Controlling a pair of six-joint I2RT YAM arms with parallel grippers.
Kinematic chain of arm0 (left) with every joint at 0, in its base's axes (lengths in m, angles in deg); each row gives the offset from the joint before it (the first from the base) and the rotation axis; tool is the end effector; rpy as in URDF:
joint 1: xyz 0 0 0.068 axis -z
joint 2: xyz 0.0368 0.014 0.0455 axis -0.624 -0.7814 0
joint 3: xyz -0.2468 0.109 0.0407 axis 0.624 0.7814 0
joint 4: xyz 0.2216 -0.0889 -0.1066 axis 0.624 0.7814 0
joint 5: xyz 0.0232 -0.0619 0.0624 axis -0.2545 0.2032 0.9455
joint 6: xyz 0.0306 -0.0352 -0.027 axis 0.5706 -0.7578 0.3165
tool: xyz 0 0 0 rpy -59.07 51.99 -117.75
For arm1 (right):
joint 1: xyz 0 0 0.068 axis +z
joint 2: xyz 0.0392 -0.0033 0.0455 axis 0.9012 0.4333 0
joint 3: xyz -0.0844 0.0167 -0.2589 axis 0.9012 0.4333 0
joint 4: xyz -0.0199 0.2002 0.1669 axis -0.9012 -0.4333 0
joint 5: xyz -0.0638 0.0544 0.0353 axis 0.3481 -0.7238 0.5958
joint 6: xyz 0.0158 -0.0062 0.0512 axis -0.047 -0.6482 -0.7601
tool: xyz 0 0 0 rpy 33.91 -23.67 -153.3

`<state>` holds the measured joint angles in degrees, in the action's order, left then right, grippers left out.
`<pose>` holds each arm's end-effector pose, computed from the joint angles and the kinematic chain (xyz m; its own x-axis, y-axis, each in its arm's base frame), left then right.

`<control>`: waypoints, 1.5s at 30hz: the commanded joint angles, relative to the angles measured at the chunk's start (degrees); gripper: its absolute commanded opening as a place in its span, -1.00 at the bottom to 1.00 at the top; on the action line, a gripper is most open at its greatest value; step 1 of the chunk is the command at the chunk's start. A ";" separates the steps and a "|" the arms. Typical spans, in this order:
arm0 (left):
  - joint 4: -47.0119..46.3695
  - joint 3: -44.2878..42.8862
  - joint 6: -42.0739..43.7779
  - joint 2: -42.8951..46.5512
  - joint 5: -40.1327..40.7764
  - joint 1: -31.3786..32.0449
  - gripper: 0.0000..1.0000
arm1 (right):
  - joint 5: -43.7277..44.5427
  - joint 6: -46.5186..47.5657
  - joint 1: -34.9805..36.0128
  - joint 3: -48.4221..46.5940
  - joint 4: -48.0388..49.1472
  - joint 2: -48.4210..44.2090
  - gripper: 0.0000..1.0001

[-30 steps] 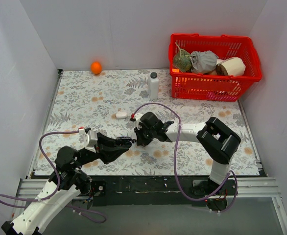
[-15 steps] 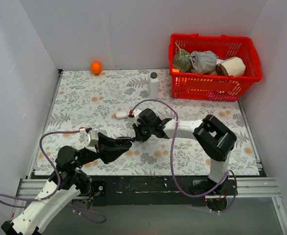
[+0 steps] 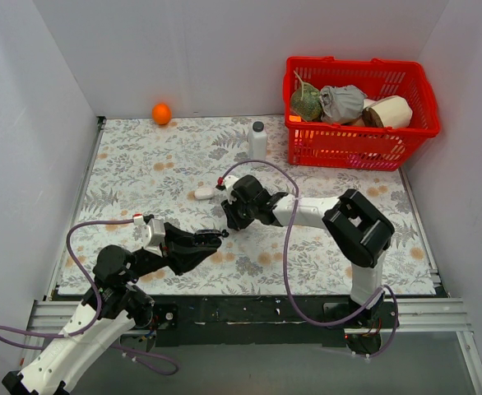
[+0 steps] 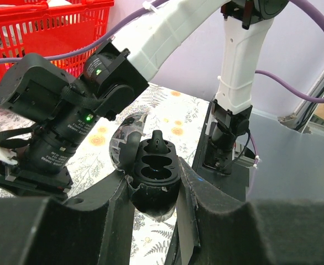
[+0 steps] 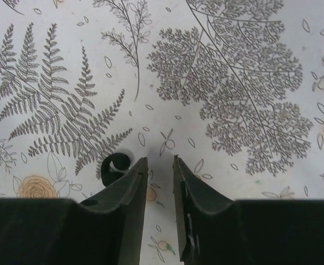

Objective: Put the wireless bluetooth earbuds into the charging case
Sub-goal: Pick up the earbud from the center of the board.

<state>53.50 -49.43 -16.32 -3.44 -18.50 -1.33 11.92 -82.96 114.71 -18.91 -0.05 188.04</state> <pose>0.0678 -0.0754 0.2809 -0.6668 -0.3619 -0.6514 0.6643 0.1075 -0.7397 0.2549 0.3147 0.1604 -0.5362 -0.4427 -0.7187 -0.7574 0.6282 0.1781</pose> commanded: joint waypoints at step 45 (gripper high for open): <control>-0.74 -1.89 1.19 -0.25 0.70 -0.10 -1.00 | 2.45 1.86 5.60 -1.01 -3.38 -1.30 -0.07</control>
<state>53.45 -49.54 -15.46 -3.40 -18.24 -1.33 12.71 -81.17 120.52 -19.30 -2.85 185.85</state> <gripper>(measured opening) 0.283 0.465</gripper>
